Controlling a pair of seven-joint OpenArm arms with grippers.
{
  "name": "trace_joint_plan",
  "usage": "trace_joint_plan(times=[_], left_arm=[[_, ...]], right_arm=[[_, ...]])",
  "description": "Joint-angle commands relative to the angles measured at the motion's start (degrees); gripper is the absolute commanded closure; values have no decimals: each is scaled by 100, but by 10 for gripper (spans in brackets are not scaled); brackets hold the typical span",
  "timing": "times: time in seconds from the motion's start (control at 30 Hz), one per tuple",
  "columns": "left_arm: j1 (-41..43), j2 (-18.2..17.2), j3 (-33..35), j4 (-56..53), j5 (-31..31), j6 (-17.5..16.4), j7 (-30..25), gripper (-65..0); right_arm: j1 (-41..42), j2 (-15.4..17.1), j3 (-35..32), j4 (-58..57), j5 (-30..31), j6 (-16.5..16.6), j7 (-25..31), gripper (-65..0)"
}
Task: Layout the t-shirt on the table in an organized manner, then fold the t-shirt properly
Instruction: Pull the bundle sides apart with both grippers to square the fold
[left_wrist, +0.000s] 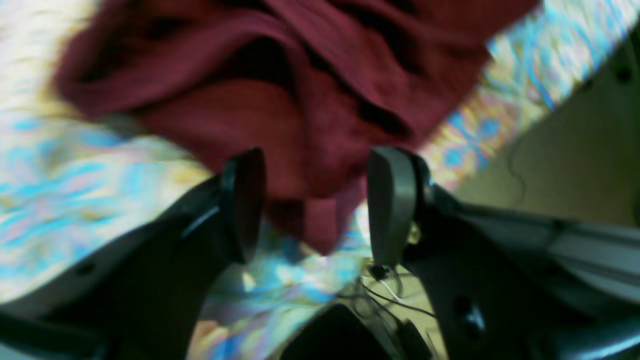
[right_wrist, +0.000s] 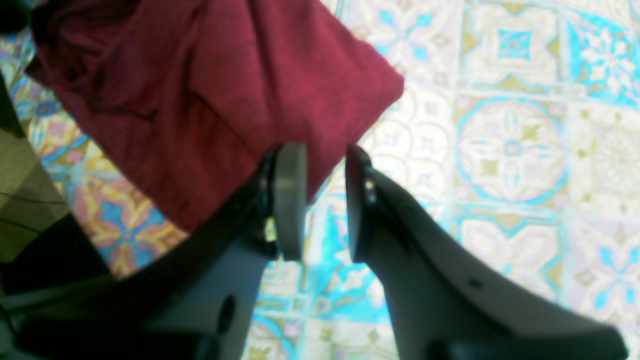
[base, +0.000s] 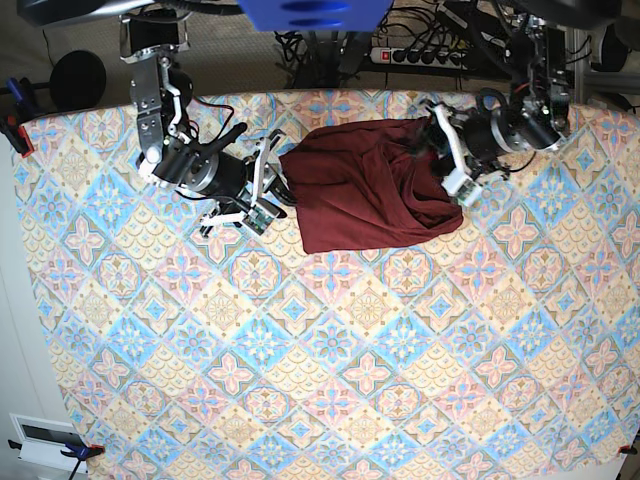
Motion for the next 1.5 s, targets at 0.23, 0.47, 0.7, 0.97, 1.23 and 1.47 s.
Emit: trace_joint_plan(times=[0.23, 0.47, 0.7, 0.97, 1.23, 1.47], left_arm=[[-226, 401, 54, 22, 389, 2, -130, -318], [-516, 603, 810, -321, 740, -7, -121, -227], [-498, 515, 871, -285, 679, -7, -95, 0], [-191, -267, 353, -66, -95, -7, -95, 0], [29, -689, 27, -66, -649, -7, -95, 0], [223, -962, 27, -66, -701, -16, -95, 0]], right_arm=[[70, 9, 8, 88, 119, -1, 130, -133], [70, 9, 8, 88, 128, -1, 130, -133], [70, 9, 8, 97, 128, -1, 130, -133], [52, 9, -1, 97, 128, -1, 121, -133], [79, 290, -950, 88, 119, -1, 121, -131], [79, 316, -950, 0, 110, -1, 130, -130]])
